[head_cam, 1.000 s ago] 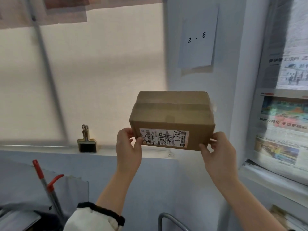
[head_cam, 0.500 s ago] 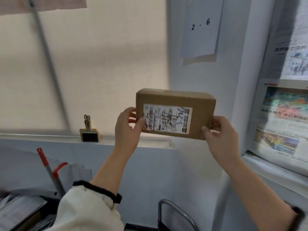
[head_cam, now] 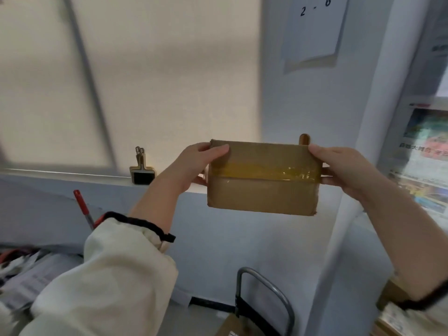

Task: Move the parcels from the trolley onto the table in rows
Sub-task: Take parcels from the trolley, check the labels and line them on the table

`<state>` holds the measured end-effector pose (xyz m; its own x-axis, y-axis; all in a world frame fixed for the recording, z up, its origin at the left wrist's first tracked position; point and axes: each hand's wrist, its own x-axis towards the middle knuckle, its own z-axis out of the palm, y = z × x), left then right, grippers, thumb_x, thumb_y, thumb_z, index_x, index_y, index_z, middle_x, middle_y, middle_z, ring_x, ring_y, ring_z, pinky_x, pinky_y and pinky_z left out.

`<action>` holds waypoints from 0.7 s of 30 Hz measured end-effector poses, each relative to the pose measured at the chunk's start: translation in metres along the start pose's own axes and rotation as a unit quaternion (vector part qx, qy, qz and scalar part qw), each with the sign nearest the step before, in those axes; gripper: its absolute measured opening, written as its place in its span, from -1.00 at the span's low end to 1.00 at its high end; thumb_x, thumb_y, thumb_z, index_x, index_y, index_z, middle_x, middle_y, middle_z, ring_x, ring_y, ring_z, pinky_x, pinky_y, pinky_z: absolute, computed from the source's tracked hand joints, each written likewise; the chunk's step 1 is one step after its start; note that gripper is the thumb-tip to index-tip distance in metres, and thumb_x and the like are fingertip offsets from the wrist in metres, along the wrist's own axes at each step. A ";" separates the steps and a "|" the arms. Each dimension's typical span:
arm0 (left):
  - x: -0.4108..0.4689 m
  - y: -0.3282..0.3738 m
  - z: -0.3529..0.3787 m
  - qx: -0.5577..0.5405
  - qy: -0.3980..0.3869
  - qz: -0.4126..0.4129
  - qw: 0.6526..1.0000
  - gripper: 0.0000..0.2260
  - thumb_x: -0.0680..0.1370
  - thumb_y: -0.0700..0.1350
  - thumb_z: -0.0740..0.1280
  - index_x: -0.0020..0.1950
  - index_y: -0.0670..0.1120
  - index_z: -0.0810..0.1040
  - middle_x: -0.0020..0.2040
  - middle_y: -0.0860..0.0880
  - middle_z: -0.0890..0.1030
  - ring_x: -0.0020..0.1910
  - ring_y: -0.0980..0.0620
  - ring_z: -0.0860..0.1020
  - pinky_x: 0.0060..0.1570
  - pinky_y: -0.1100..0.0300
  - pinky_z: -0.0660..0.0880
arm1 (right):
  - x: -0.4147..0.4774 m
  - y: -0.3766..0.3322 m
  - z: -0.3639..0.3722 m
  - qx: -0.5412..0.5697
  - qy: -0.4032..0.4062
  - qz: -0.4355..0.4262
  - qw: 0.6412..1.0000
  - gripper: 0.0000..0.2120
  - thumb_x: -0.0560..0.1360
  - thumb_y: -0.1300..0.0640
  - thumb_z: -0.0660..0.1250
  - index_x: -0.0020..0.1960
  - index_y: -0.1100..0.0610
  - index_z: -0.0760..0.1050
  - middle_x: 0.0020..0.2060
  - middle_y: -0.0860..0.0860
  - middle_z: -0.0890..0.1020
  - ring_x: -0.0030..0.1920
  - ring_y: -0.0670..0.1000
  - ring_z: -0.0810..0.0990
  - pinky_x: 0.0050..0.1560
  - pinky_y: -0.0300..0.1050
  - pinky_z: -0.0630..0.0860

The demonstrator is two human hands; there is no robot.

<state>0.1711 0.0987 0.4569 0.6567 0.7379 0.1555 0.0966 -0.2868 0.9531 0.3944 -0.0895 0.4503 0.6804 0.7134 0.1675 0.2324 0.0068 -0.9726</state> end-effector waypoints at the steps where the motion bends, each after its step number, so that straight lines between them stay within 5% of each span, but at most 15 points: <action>1: 0.000 -0.002 0.001 0.014 0.000 -0.021 1.000 -0.75 0.45 0.17 0.38 -0.01 0.03 0.59 -0.09 0.05 0.62 -0.28 0.05 0.63 -0.42 0.19 0.54 | 0.002 -0.001 0.001 -0.015 0.005 0.021 1.000 -0.72 0.43 -0.12 0.37 -0.11 0.10 0.56 -0.13 -0.02 0.62 -0.25 -0.03 0.66 -0.43 -0.25 0.56; 4: 0.003 -0.005 0.005 0.028 0.014 -0.070 0.997 -0.63 0.43 0.21 0.39 -0.08 -0.10 0.59 -0.20 -0.04 0.61 -0.47 0.07 0.62 -0.51 0.21 0.51 | 0.007 -0.001 0.004 -0.057 -0.010 0.072 0.996 -0.62 0.41 -0.15 0.38 -0.09 0.18 0.56 -0.15 0.08 0.62 -0.33 0.06 0.68 -0.44 -0.20 0.57; 9: 0.006 -0.012 0.003 0.053 0.014 -0.128 0.990 -0.55 0.38 0.29 0.39 -0.05 -0.09 0.60 -0.17 -0.08 0.57 -0.44 0.00 0.62 -0.47 0.16 0.53 | 0.012 0.002 0.008 -0.090 -0.009 0.106 0.990 -0.61 0.38 -0.21 0.39 -0.13 0.14 0.56 -0.22 0.07 0.60 -0.30 0.05 0.62 -0.45 -0.20 0.54; 14: 0.006 -0.018 0.004 0.093 0.005 -0.174 0.980 -0.61 0.39 0.30 0.37 -0.19 -0.03 0.54 -0.54 0.00 0.44 -0.64 0.07 0.51 -0.47 0.17 0.54 | 0.013 0.006 0.013 -0.125 -0.023 0.145 0.981 -0.63 0.41 -0.22 0.34 -0.14 0.10 0.55 -0.27 0.06 0.58 -0.30 0.02 0.57 -0.43 -0.20 0.47; 21: 0.003 -0.018 0.006 0.093 0.000 -0.165 0.982 -0.53 0.40 0.30 0.35 -0.03 -0.10 0.57 -0.24 -0.10 0.49 -0.42 -0.04 0.59 -0.48 0.16 0.54 | 0.006 0.009 0.016 -0.101 -0.012 0.135 0.986 -0.67 0.45 -0.15 0.34 -0.13 0.13 0.54 -0.23 0.09 0.57 -0.29 0.05 0.58 -0.41 -0.17 0.49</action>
<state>0.1763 0.1024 0.4382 0.5670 0.8092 -0.1543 0.4387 -0.1381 0.8879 0.3899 -0.0739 0.4397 0.7199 0.6868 -0.1001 0.1801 -0.3242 -0.9287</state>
